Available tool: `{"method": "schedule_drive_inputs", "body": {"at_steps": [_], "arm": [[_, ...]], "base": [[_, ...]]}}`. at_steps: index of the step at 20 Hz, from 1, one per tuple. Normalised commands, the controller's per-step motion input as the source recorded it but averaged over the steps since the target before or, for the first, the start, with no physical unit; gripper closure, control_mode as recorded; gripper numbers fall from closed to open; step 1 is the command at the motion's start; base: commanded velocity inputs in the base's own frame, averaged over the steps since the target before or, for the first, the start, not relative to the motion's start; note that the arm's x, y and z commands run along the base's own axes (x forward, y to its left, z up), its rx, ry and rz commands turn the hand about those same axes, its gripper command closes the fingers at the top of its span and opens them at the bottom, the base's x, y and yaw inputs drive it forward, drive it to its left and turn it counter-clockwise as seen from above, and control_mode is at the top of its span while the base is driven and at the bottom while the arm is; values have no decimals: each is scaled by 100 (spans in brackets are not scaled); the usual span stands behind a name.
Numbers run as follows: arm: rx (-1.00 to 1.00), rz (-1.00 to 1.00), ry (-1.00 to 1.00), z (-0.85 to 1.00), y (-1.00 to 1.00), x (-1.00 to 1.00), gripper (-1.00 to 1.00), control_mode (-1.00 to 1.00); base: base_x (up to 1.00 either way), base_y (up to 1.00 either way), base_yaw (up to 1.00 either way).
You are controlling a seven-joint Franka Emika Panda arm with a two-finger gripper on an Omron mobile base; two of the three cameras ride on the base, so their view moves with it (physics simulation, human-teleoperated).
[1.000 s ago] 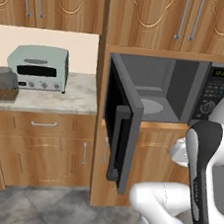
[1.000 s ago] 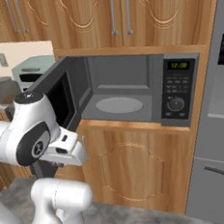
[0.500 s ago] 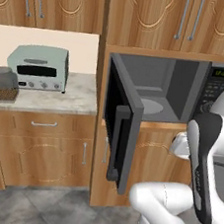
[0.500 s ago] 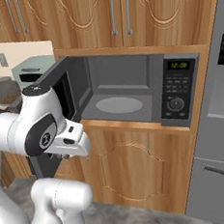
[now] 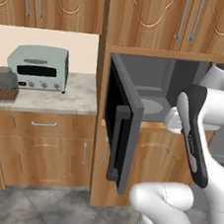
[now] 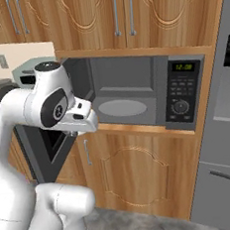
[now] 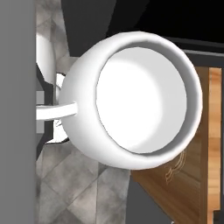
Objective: Pick the mug from the counter and place it inside the microwave. Then close the microwave.
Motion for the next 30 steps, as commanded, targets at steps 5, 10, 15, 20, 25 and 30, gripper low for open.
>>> {"method": "schedule_drive_inputs", "body": {"at_steps": [5, 10, 15, 20, 25, 30], "arm": [[0, 0, 0, 26, -6, 94, 100, -100], [0, 0, 0, -15, 0, 72, 100, -100], [0, 0, 0, -19, 0, 62, 100, -100], [0, -1, 0, -18, 0, 47, 100, -100], [-2, -4, 1, -41, -9, 50, 100, -100], [-1, -4, 0, -10, -16, 40, 100, -100]], "base": [[0, 0, 0], [0, 0, 0], [0, 0, 0], [0, 0, 0], [0, 0, 0], [0, 0, 0]]}}
